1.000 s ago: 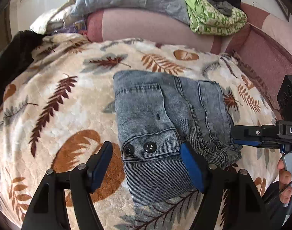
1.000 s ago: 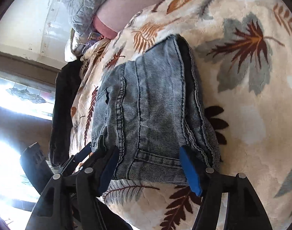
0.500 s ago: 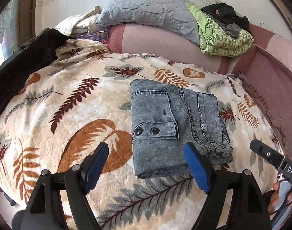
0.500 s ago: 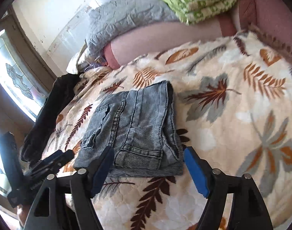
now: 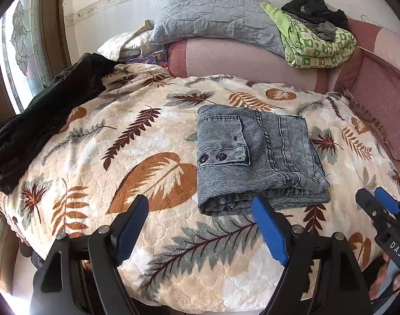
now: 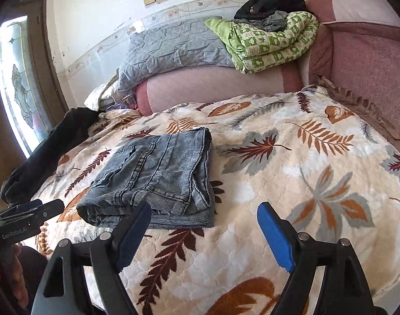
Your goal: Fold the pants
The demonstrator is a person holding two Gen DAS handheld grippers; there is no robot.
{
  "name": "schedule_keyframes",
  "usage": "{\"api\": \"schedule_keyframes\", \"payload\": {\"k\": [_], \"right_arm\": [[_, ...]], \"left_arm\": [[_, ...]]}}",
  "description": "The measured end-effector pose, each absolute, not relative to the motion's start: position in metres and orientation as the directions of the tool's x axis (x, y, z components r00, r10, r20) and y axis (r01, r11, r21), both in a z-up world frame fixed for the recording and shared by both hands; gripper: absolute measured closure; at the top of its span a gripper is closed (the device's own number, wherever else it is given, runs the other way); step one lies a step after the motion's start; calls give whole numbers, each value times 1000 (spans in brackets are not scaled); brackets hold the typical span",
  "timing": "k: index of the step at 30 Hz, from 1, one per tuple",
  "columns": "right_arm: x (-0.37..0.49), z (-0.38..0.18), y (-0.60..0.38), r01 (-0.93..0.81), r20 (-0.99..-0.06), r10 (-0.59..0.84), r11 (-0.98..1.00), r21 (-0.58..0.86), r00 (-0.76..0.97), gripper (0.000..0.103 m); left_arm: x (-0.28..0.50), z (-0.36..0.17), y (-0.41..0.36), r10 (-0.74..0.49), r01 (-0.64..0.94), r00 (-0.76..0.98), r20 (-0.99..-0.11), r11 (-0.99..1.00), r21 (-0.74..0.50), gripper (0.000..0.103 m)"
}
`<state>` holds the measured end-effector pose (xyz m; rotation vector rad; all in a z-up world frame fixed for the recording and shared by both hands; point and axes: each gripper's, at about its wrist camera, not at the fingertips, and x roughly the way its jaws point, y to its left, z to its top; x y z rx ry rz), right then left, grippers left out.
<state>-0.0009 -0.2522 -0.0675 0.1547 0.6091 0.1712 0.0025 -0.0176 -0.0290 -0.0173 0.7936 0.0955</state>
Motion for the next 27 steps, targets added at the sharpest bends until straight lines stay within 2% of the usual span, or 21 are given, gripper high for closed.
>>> {"api": "schedule_keyframes", "payload": {"k": [13,27], "right_arm": [[-23,-69,-248,-156,-564,193,981,115,803,17],[-30,-70,-218,-222,-566,215,973,58,796,16]], "left_arm": [[-13,-23,-35,52,-70,705,-707,998,4,21],[-14,-29,-18,47,-100,709,-703,994,-34,21]]}}
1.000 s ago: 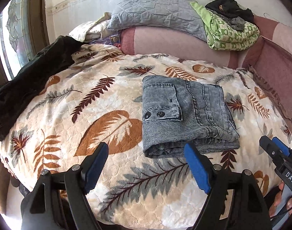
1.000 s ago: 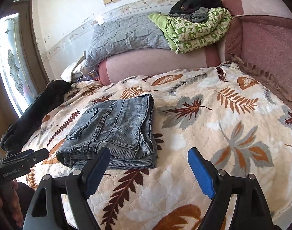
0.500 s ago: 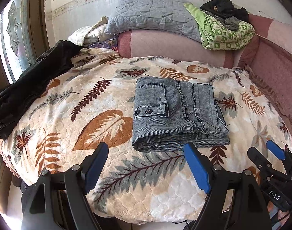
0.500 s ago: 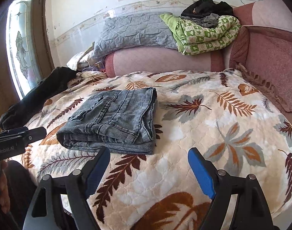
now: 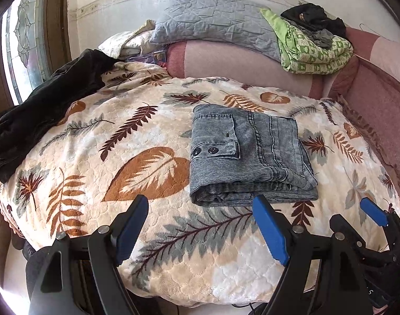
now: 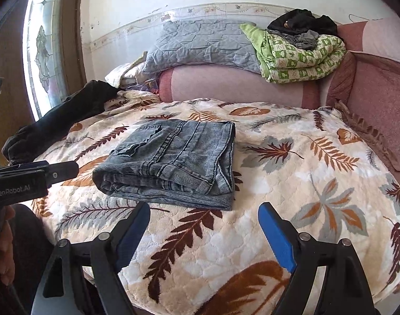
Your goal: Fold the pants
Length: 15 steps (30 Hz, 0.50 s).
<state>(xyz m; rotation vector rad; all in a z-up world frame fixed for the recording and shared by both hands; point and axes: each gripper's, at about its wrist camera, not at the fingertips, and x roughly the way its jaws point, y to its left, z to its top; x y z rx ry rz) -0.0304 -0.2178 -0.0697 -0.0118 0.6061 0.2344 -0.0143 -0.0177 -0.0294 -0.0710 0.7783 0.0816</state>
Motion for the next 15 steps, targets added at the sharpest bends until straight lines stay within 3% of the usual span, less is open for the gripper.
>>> {"api": "schedule_keyframes", "payload": {"k": [15], "right_arm": [[-17,-79,-196,-244,-598,220,969,42,770,16]], "left_arm": [[-38,-18,16,80,-176,719,-690,982,-70,21]]}}
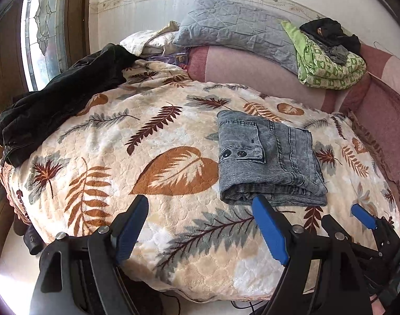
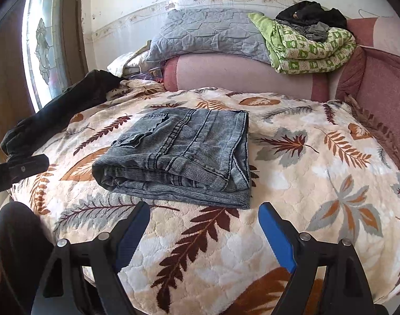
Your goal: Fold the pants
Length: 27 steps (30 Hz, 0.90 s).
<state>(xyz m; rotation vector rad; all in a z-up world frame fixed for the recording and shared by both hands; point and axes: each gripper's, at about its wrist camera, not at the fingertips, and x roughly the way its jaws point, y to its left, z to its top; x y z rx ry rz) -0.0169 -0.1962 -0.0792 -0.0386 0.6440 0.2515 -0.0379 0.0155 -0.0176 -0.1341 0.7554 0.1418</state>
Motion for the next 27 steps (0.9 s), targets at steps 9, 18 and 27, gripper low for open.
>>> {"api": "schedule_keyframes", "payload": {"k": [9,18,27], "right_arm": [[-33,-65,-201,-227,-565,234,970,85,791,16],[-32,-62,-209,-217,-552,238,971,105,799,16],[-22,-67,-218,-192,-565,246,969,154,787,16]], "left_arm": [[-55,-13,11,63,-156,727,-684,985,-75,21],[-38,-26,-3,58,-134,703,-709,990,-52,21],[-15,-38,-15,61,-101,689,-722,995,-13,21]]}}
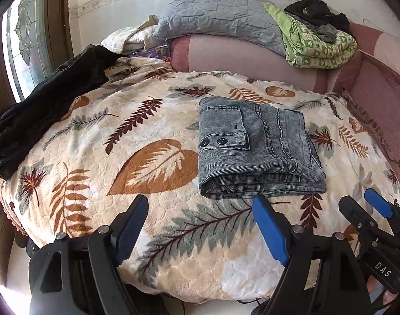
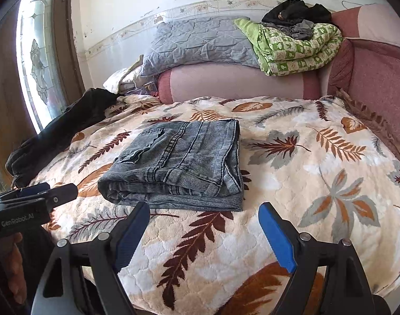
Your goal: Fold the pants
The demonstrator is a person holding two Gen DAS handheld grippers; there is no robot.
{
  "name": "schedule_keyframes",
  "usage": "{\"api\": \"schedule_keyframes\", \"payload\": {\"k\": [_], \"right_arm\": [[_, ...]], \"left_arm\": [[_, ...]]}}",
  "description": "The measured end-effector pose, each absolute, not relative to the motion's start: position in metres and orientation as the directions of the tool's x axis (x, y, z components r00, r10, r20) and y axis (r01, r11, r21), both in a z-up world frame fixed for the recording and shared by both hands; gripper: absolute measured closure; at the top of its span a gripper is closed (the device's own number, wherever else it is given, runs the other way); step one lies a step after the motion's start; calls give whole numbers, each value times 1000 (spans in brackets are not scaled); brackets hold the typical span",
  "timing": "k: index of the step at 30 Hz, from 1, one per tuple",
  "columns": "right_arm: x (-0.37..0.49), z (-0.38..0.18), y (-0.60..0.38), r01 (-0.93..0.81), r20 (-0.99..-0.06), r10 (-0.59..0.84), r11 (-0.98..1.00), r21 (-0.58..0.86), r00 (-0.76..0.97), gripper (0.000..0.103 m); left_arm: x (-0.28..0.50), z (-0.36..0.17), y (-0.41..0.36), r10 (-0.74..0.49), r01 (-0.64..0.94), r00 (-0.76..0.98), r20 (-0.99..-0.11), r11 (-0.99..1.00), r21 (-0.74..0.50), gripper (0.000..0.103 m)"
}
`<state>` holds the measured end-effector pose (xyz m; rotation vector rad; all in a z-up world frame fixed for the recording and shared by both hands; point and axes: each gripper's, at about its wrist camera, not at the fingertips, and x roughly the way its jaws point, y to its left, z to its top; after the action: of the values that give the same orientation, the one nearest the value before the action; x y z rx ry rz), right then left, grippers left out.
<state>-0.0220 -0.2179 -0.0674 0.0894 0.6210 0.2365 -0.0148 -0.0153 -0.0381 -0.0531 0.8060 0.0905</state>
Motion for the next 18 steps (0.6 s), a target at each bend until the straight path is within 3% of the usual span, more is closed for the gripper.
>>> {"api": "schedule_keyframes", "payload": {"k": [18], "right_arm": [[-18,-69,-211,-201,-566,233,972,120,791,16]], "left_arm": [[2,-48,-24,48,-71,688,-724,997,-1,21]]}}
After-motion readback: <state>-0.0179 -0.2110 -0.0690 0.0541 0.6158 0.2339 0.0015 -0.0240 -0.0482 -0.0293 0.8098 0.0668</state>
